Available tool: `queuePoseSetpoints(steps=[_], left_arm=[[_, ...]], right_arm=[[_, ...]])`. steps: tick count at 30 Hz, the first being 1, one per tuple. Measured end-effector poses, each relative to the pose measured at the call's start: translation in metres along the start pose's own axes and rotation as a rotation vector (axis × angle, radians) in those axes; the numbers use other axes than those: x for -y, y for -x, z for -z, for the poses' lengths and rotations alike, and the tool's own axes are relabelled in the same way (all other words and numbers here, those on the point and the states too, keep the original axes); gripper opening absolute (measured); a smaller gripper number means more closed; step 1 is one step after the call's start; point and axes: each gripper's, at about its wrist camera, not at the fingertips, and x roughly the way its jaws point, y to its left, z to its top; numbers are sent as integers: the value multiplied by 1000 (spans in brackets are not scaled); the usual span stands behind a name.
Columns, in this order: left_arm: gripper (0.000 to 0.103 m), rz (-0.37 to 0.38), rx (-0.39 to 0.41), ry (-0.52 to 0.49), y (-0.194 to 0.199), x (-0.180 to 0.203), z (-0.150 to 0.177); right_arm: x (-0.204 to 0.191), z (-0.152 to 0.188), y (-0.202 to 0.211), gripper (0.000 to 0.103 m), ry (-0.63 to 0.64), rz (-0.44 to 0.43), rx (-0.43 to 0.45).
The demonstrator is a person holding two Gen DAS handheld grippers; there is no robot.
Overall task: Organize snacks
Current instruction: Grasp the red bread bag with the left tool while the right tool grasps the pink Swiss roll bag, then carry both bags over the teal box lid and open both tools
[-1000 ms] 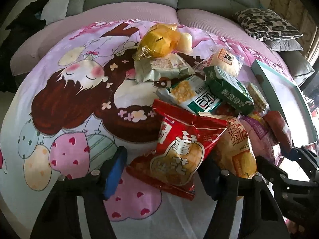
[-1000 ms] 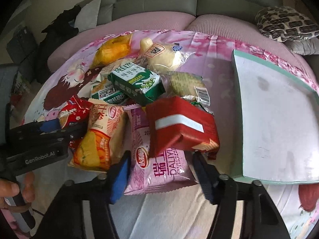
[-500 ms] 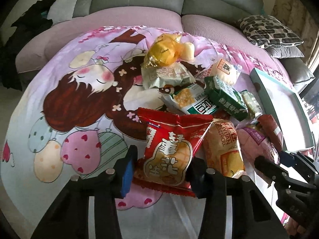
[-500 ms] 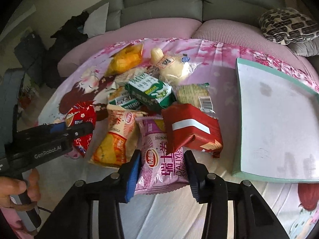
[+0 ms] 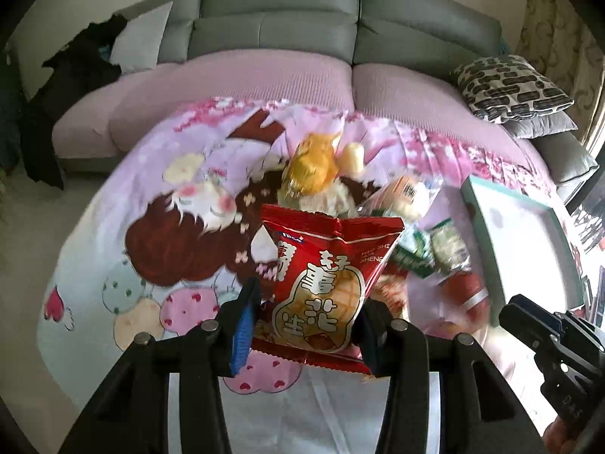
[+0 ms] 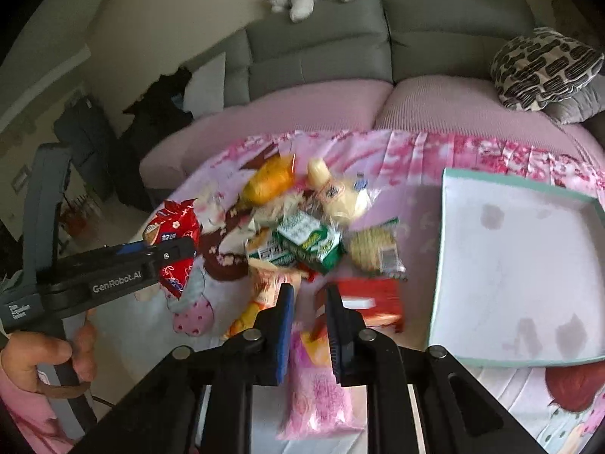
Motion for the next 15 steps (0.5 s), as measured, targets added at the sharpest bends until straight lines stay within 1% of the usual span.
queuePoseSetpoints(steps=[3,6,10,15], left_arm=[[48,-5,10,-15,4,11,-7],[48,0,-3,-19,1,21,-7],[48,-4,-52,-27,-9,32,0],[48,-10,-111,12,-19,30,13]], right_arm=[[10,-1,-1,18,-22,5,-4],[24,5,-2,18,-55,8,-25],[40,10,-2,18,-86,10,-39],[42,17,-4,19,-86,14,-61]])
